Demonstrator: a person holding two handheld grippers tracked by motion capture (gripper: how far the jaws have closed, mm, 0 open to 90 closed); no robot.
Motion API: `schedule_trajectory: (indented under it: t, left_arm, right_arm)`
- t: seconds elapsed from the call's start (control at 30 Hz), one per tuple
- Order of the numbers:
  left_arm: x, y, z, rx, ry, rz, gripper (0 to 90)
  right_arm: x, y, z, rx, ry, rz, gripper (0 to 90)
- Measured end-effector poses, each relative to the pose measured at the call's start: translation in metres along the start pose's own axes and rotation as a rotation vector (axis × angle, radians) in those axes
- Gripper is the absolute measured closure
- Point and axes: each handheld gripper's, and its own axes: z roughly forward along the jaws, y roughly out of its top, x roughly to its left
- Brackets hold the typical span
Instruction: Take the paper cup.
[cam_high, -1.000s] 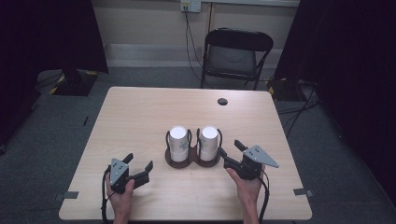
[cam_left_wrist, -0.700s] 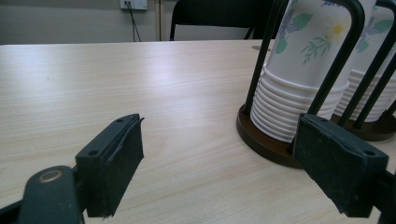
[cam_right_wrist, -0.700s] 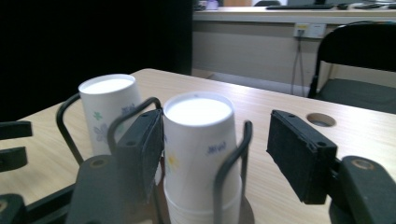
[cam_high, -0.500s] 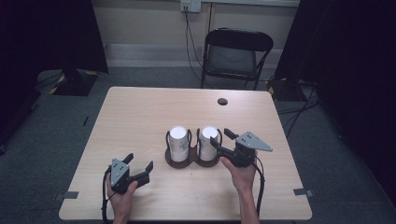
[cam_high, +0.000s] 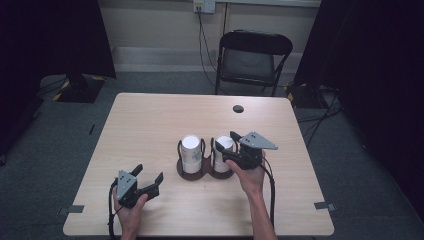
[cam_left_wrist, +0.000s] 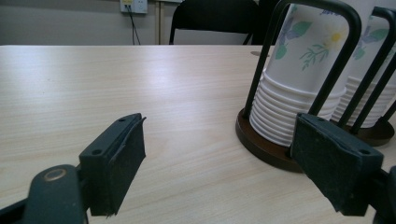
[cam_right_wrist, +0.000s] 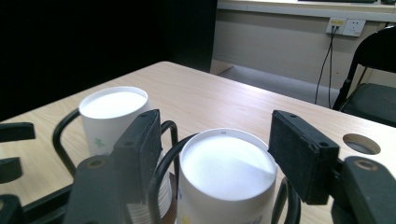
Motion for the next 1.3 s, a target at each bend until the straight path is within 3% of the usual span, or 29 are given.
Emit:
schedule_trajectory:
  t: [0.4, 1.3]
  left_arm:
    - [0.0, 0.0, 0.0, 0.0, -0.004, 0.002, 17.6]
    - [0.001, 0.0, 0.0, -0.003, -0.004, -0.007, 17.6]
  right_arm:
    - [-0.006, -0.007, 0.014, 0.036, -0.012, 0.002, 32.8]
    - [-0.003, -0.013, 0.02, 0.082, -0.025, -0.031, 34.8]
